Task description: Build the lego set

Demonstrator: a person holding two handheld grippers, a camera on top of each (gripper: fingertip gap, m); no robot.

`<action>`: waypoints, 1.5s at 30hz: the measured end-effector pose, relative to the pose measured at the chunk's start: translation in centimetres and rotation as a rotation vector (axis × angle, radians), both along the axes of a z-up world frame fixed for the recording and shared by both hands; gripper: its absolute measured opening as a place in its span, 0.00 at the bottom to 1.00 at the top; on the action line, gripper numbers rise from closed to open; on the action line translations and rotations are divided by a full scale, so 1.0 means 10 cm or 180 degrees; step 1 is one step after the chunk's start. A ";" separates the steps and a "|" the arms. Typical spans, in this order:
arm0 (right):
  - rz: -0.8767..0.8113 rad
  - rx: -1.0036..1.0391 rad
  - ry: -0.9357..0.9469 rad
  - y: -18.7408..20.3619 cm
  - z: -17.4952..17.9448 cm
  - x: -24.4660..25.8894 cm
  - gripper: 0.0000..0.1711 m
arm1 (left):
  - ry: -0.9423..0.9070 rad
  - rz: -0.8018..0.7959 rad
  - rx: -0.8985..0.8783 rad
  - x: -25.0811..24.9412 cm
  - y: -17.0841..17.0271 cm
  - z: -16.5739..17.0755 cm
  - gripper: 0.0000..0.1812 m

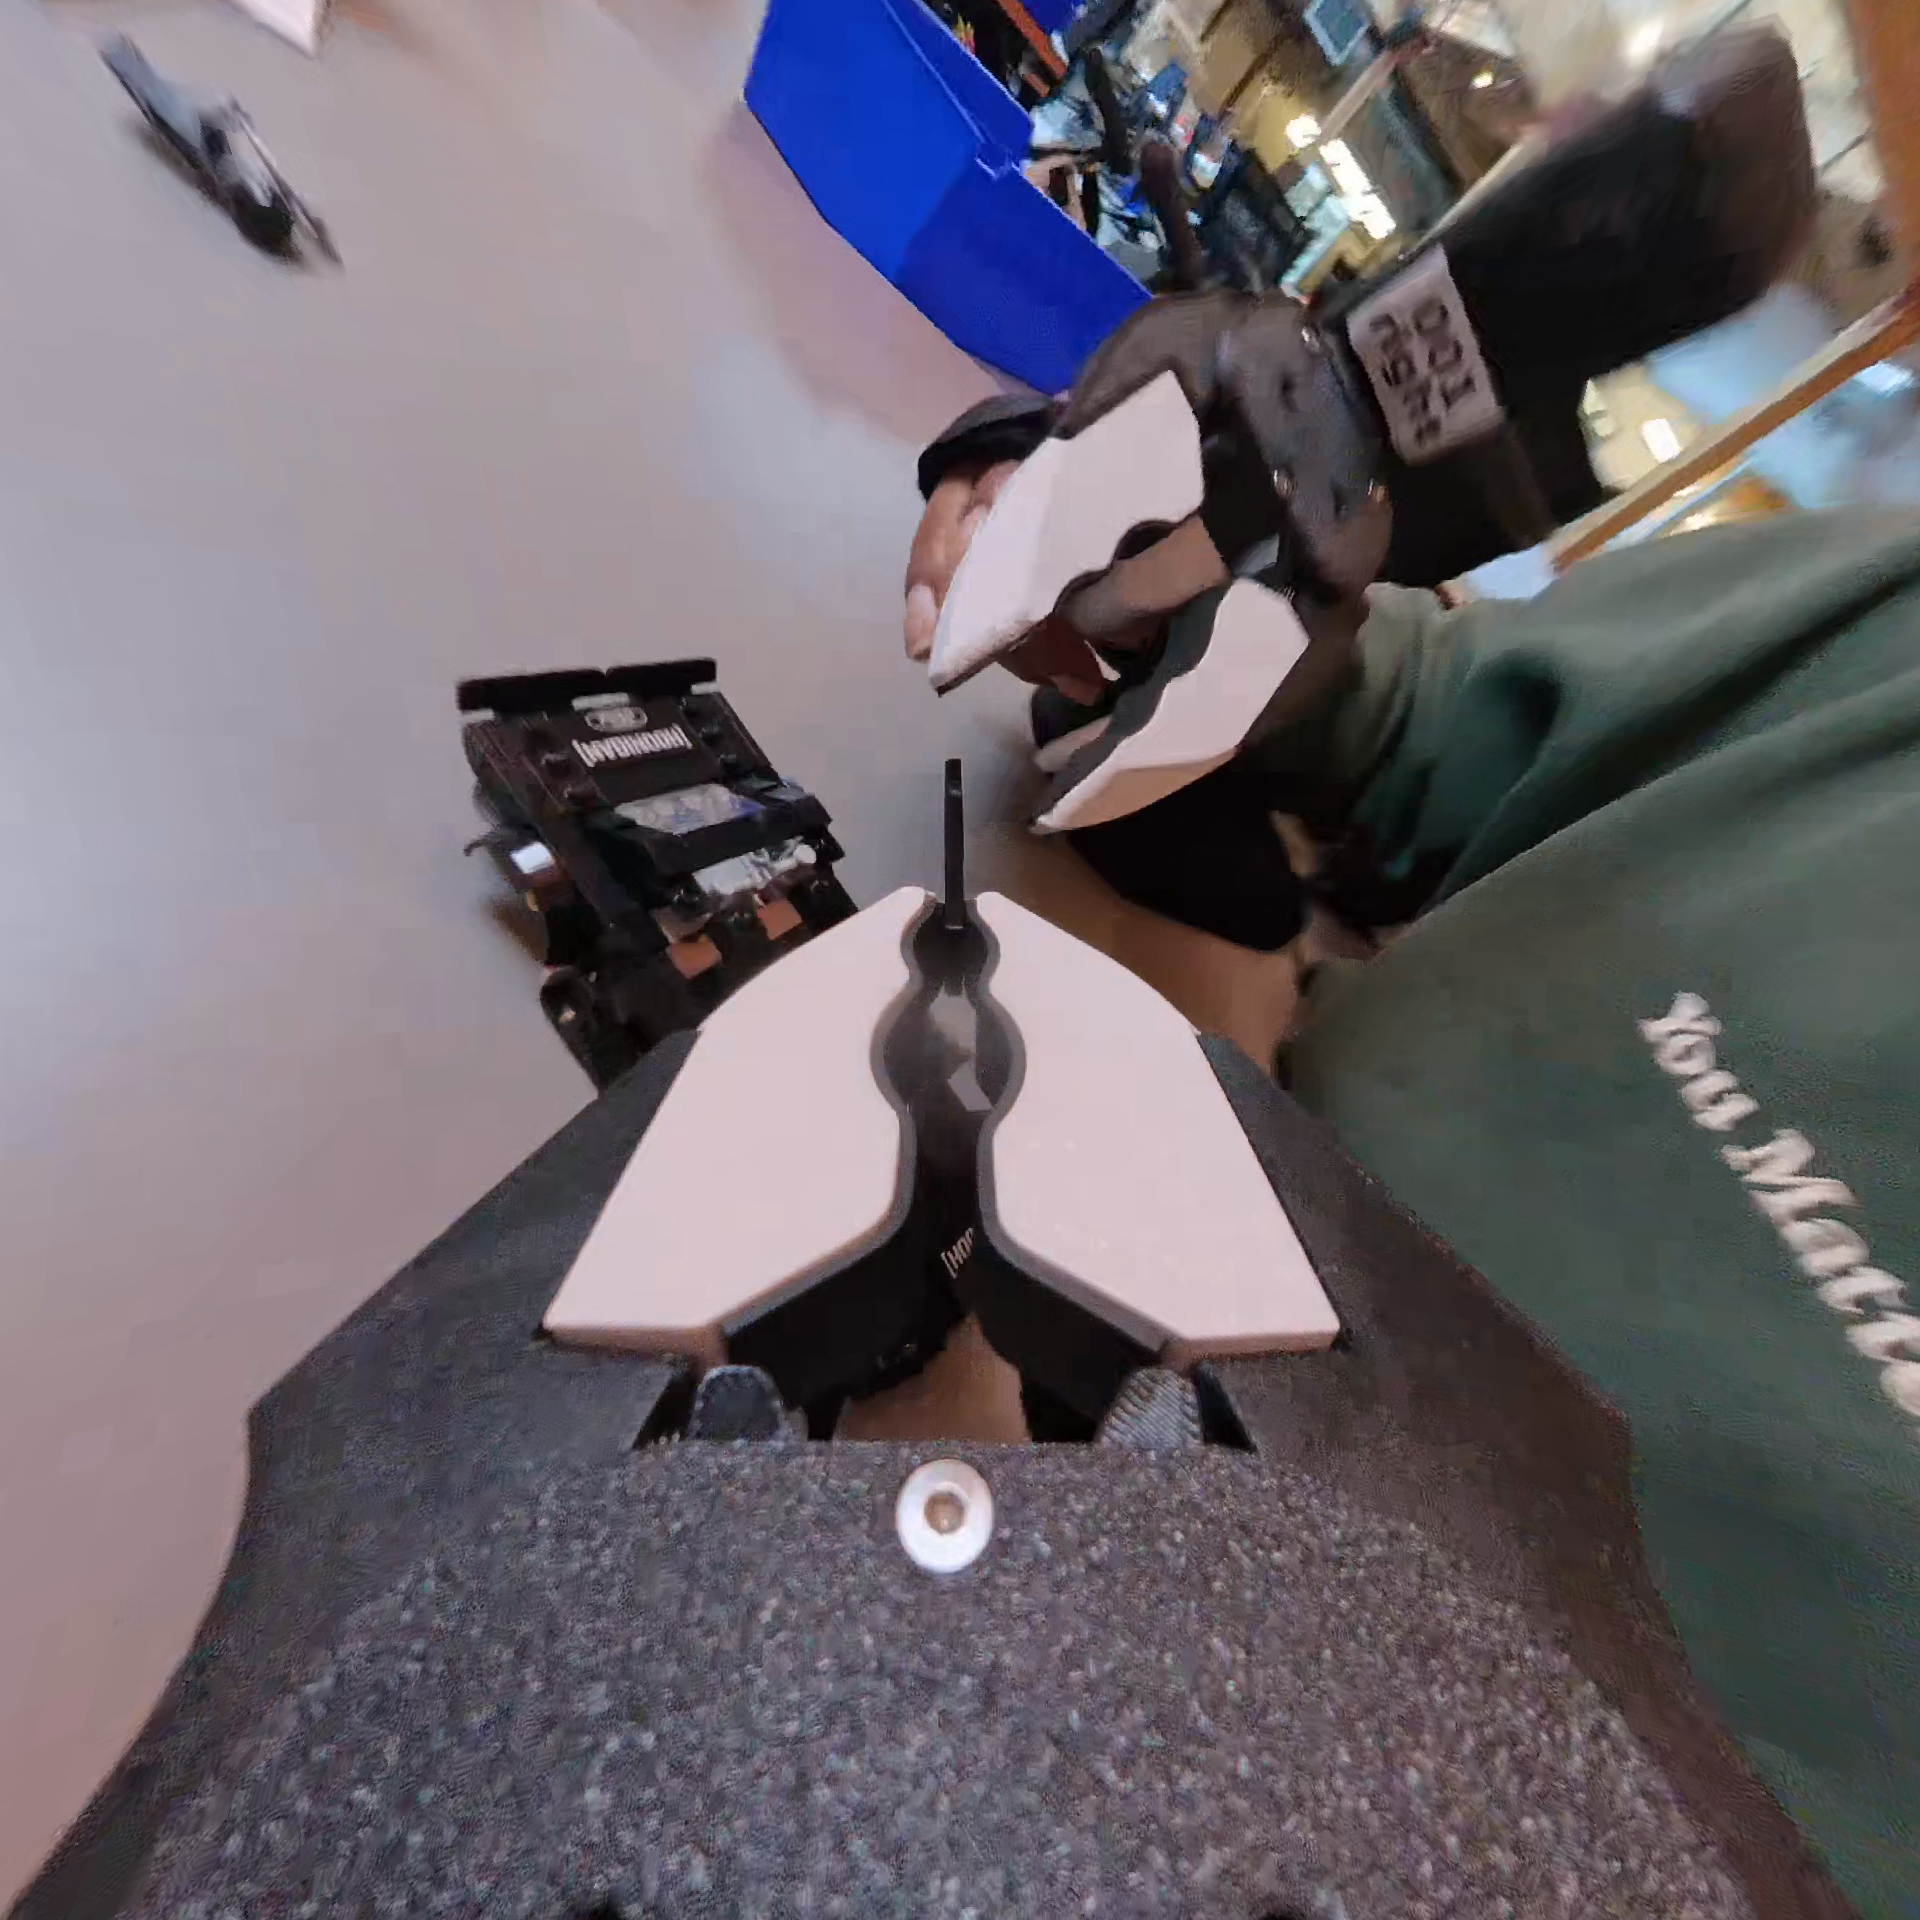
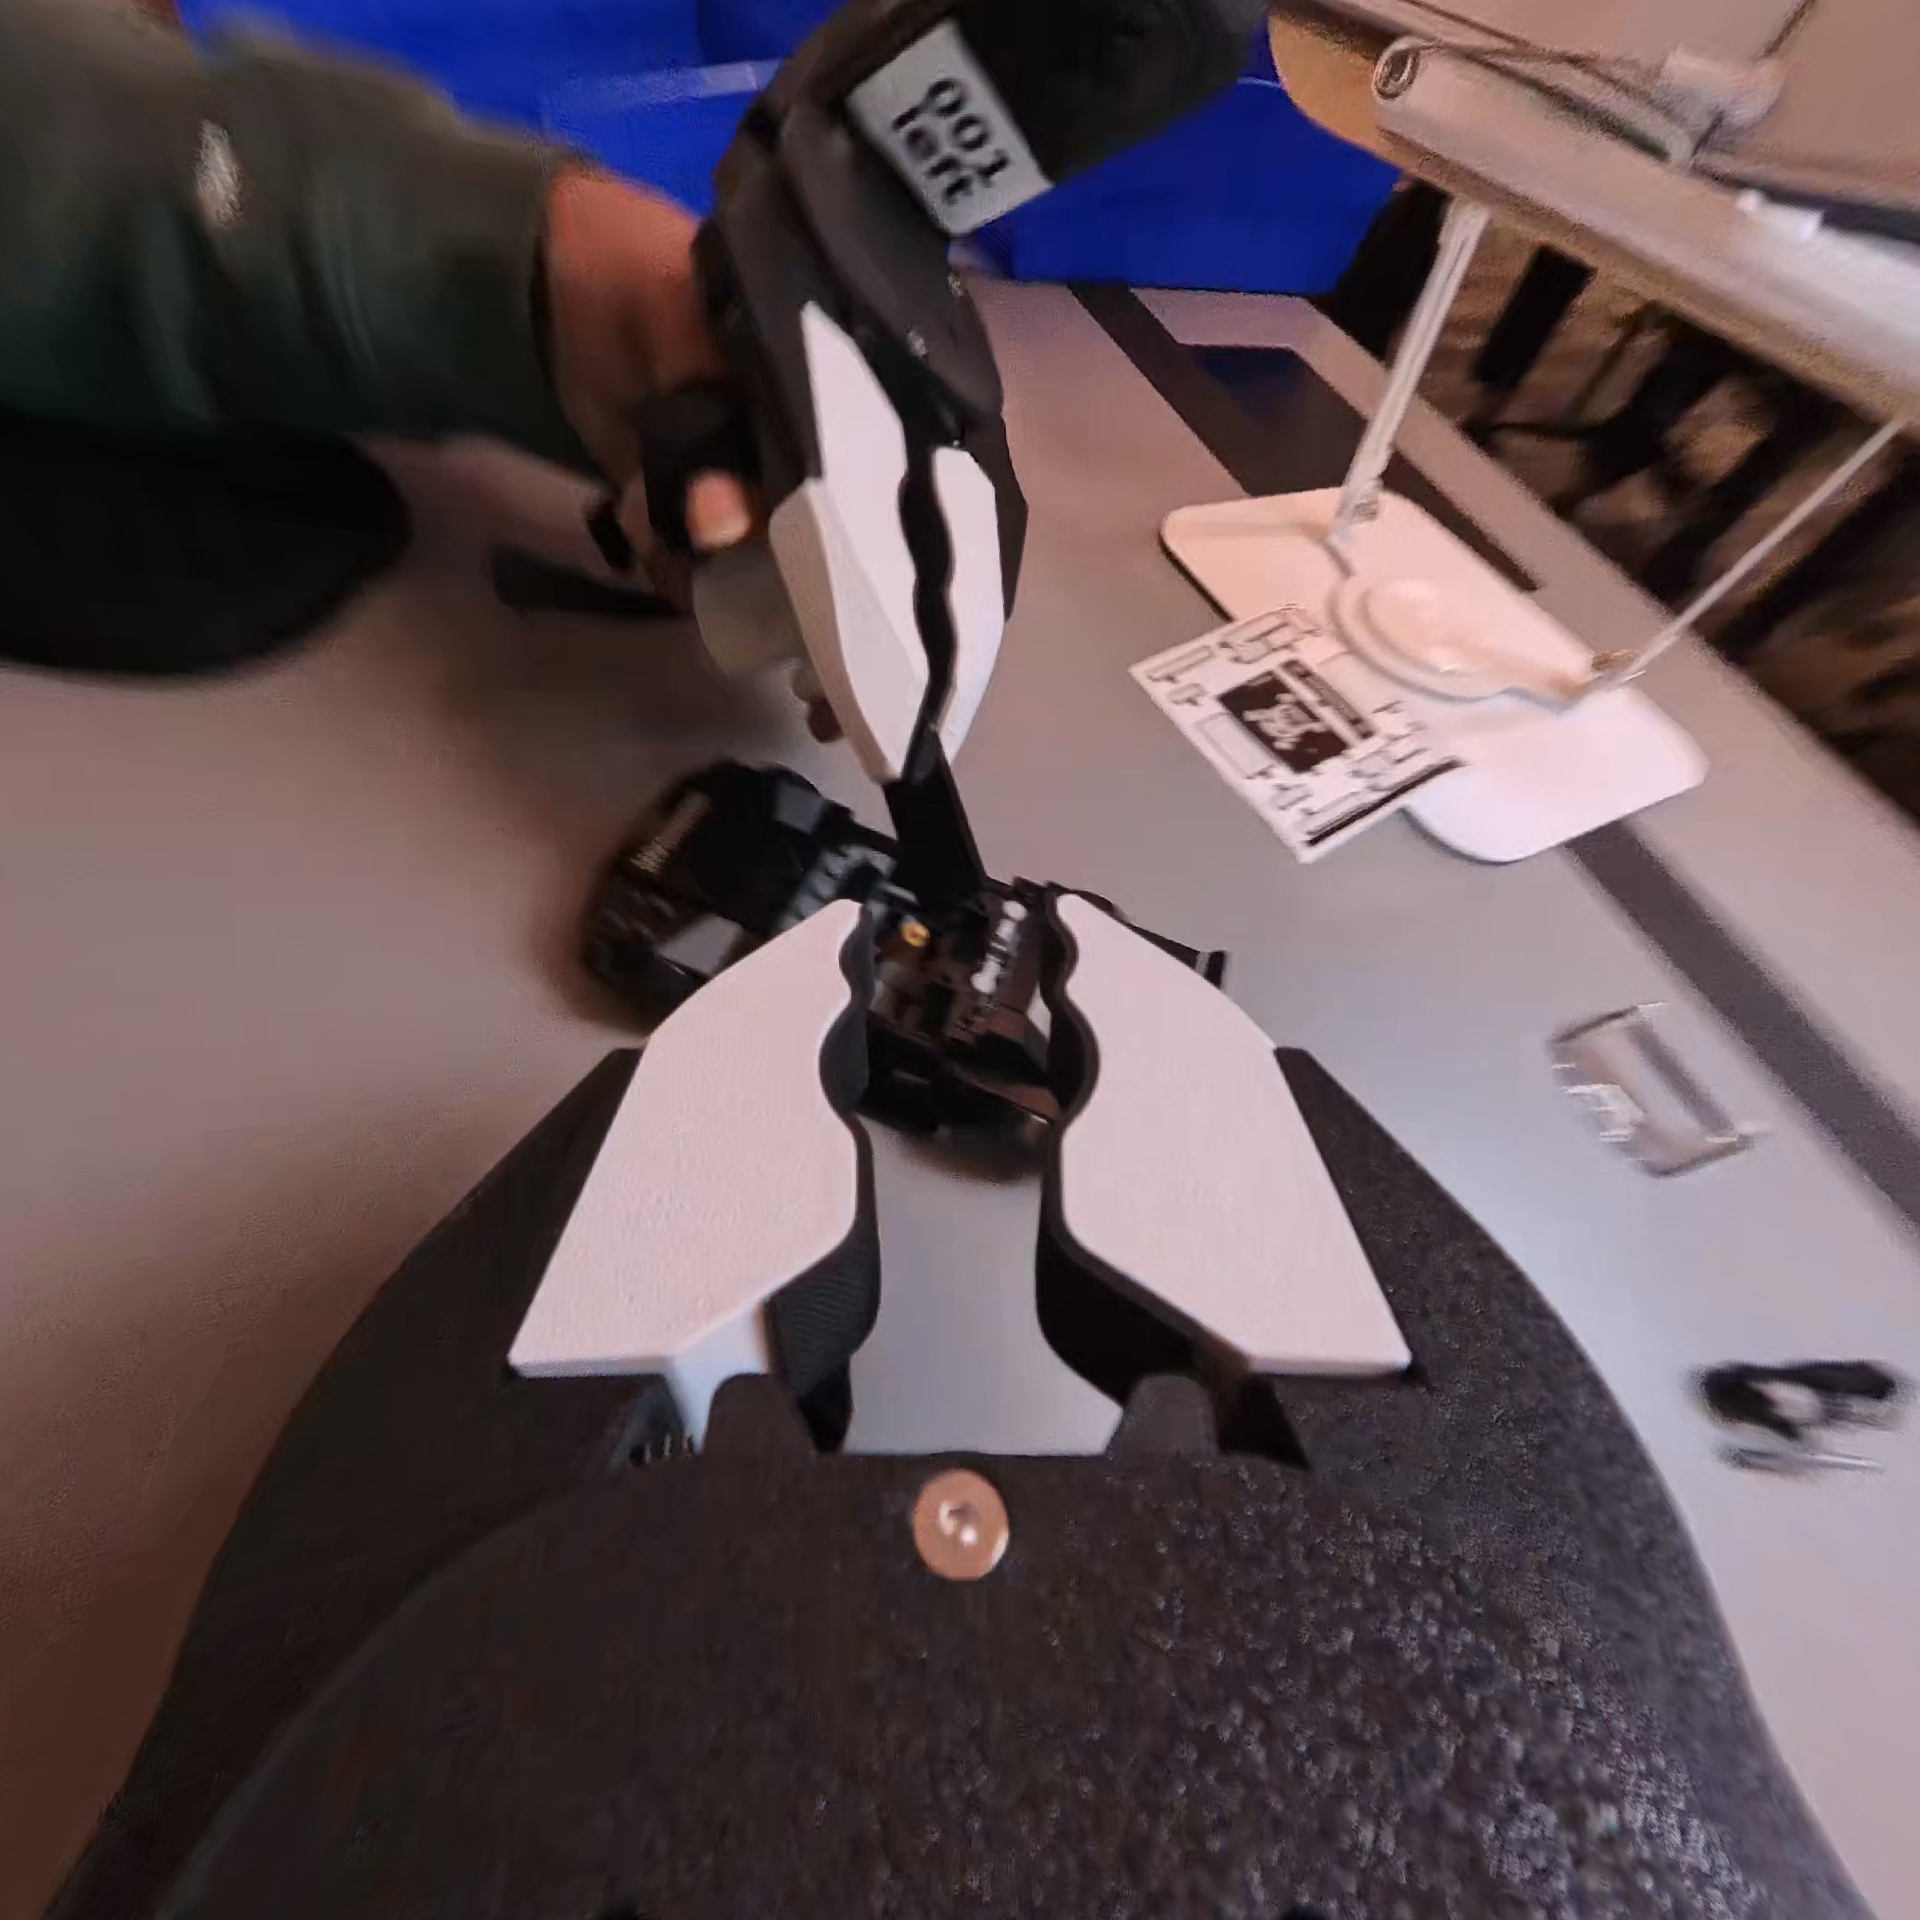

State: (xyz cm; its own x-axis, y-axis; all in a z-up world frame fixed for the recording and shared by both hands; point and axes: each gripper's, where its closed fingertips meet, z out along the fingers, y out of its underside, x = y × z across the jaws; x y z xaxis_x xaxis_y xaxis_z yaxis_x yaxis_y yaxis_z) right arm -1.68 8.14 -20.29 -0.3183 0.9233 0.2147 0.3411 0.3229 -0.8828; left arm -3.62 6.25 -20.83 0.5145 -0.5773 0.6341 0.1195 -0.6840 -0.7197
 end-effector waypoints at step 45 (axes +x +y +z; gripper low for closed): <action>-0.0301 -0.0253 -0.1370 0.00 -0.39 0.11 0.09 | 0.1151 0.0180 -0.0222 0.00 -0.10 -0.45 0.21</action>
State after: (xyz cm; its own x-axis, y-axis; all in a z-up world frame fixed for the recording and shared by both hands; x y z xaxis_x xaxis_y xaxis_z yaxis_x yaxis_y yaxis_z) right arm -0.55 8.10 -24.19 -0.2765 0.9610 0.0083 0.7076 0.2095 -0.6748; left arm -3.65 5.27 -25.31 0.7423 -0.5032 0.4424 -0.0948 -0.7325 -0.6741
